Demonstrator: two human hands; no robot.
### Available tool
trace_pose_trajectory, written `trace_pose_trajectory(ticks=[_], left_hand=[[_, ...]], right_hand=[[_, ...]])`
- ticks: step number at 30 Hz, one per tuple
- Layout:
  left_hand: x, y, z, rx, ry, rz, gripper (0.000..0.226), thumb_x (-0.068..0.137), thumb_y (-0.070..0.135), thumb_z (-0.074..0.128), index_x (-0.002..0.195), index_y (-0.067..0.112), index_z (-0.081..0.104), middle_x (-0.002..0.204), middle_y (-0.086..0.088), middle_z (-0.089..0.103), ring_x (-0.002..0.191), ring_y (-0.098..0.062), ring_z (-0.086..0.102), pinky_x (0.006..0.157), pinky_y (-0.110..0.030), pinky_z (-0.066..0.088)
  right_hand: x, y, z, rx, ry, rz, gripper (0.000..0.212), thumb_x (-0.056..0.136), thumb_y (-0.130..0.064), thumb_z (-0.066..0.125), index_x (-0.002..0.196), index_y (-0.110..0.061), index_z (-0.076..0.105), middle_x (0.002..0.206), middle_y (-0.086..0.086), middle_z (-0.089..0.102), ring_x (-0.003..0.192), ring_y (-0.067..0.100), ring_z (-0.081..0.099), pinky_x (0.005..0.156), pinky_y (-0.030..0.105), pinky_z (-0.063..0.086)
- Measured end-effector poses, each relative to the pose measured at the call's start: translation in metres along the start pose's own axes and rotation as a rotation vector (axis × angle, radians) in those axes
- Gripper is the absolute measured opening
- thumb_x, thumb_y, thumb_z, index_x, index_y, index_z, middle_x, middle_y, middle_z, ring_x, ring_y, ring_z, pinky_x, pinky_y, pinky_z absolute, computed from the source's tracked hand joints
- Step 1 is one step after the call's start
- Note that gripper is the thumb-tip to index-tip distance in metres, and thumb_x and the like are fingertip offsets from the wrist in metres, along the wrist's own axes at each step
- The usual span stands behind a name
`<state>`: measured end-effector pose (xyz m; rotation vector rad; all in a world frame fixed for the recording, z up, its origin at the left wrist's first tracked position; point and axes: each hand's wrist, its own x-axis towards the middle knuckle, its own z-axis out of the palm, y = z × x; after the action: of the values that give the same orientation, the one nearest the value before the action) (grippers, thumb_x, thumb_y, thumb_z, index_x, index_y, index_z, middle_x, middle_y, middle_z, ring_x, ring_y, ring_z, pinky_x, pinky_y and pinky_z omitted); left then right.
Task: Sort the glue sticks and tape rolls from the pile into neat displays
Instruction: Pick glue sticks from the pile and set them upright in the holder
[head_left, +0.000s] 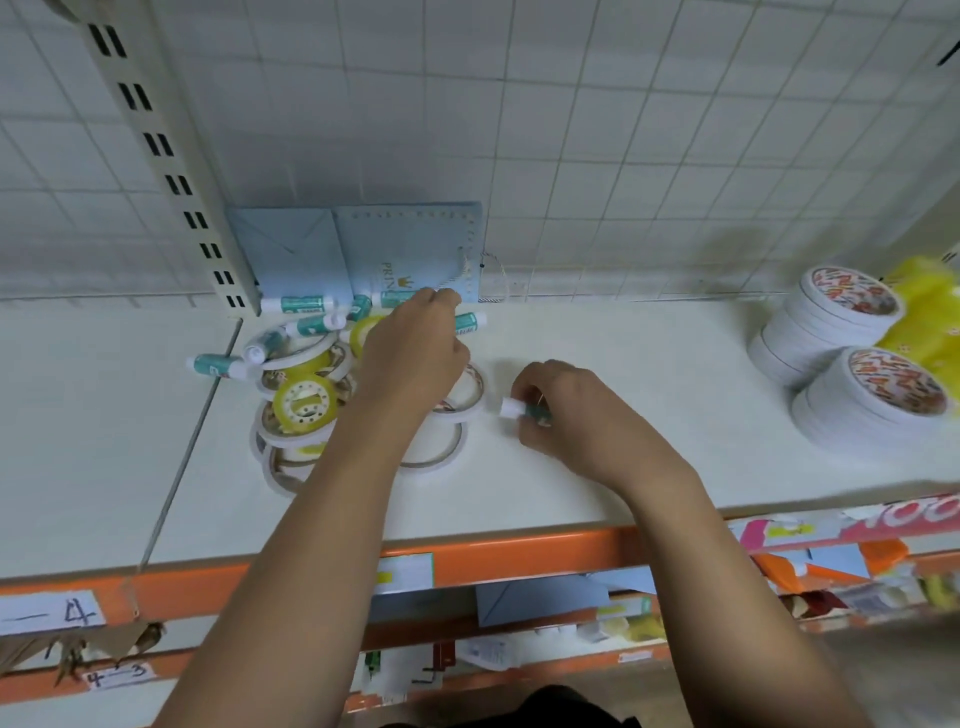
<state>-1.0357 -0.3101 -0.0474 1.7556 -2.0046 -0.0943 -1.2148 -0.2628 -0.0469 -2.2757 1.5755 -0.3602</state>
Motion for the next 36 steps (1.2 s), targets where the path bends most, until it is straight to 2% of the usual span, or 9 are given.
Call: trace_pose_trajectory(ticks=[4,9,14,18,25,28,30,32,36], left_hand=[[-0.022,0.037,-0.007,-0.030,-0.180,0.144,0.027,0.084,0.017,0.052,0.109,0.021,0.058,0.103,0.001,0.053,0.091,-0.024,0.056,0.071,-0.039,0.049],[-0.044,0.093,-0.001,-0.057,-0.339,0.232,0.024,0.085,0.021,0.053,0.109,0.023,0.051,0.105,0.002,0.057,0.092,-0.022,0.055,0.075,-0.040,0.049],[-0.060,0.183,0.028,-0.053,-0.371,0.367,0.024,0.086,0.025,0.052,0.110,0.026,0.049,0.106,0.003,0.058,0.089,-0.023,0.055,0.074,-0.038,0.048],[-0.072,0.270,0.062,-0.080,-0.412,0.461,0.030,0.087,0.024,0.052,0.116,0.029,0.048,0.110,0.002,0.059,0.095,-0.025,0.058,0.077,-0.041,0.050],[-0.092,0.416,0.126,-0.184,-0.489,0.602,0.052,0.086,0.020,0.053,0.132,0.043,0.042,0.112,0.000,0.058,0.101,-0.028,0.057,0.075,-0.039,0.049],[-0.096,0.464,0.148,-0.204,-0.511,0.629,0.054,0.087,0.018,0.053,0.134,0.043,0.044,0.120,-0.001,0.058,0.106,-0.029,0.055,0.080,-0.040,0.049],[-0.096,0.489,0.159,-0.216,-0.523,0.648,0.052,0.088,0.017,0.055,0.133,0.041,0.045,0.122,-0.002,0.058,0.107,-0.028,0.054,0.078,-0.036,0.047],[-0.093,0.511,0.166,-0.229,-0.519,0.670,0.050,0.087,0.019,0.056,0.131,0.041,0.045,0.117,-0.001,0.059,0.102,-0.029,0.054,0.072,-0.034,0.043],[-0.077,0.548,0.175,-0.220,-0.529,0.680,0.041,0.085,0.023,0.056,0.119,0.041,0.042,0.100,0.002,0.056,0.089,-0.030,0.056,0.068,-0.037,0.047]], right_hand=[[-0.023,0.016,-0.017,0.057,0.164,-0.002,0.018,0.086,-0.017,0.059,0.103,-0.012,0.061,0.095,0.005,0.059,0.081,0.021,0.056,0.077,0.038,0.048],[-0.066,0.051,-0.039,0.083,0.220,0.058,0.016,0.087,-0.023,0.058,0.099,-0.013,0.063,0.090,0.004,0.059,0.078,0.019,0.056,0.074,0.037,0.048],[-0.137,0.115,-0.069,0.105,0.291,0.159,0.021,0.081,-0.017,0.059,0.100,-0.019,0.064,0.081,0.001,0.055,0.067,0.011,0.049,0.066,0.028,0.041],[-0.207,0.183,-0.099,0.094,0.314,0.232,0.026,0.083,-0.017,0.059,0.107,-0.025,0.064,0.081,0.002,0.054,0.068,0.009,0.048,0.063,0.026,0.035],[-0.310,0.301,-0.147,0.078,0.374,0.364,0.024,0.090,-0.020,0.054,0.111,-0.029,0.060,0.088,0.001,0.055,0.075,0.016,0.050,0.062,0.031,0.036],[-0.340,0.340,-0.164,0.080,0.378,0.415,0.027,0.091,-0.020,0.054,0.115,-0.029,0.060,0.084,-0.007,0.048,0.070,0.015,0.050,0.060,0.027,0.039],[-0.354,0.360,-0.174,0.093,0.372,0.439,0.024,0.092,-0.021,0.055,0.113,-0.031,0.059,0.085,-0.003,0.050,0.068,0.018,0.052,0.060,0.028,0.042],[-0.363,0.377,-0.182,0.103,0.379,0.453,0.021,0.092,-0.020,0.056,0.109,-0.032,0.058,0.087,0.005,0.053,0.068,0.021,0.052,0.063,0.034,0.044],[-0.368,0.407,-0.195,0.120,0.420,0.484,0.021,0.091,-0.018,0.055,0.107,-0.030,0.058,0.087,0.005,0.054,0.066,0.018,0.051,0.067,0.035,0.046]])
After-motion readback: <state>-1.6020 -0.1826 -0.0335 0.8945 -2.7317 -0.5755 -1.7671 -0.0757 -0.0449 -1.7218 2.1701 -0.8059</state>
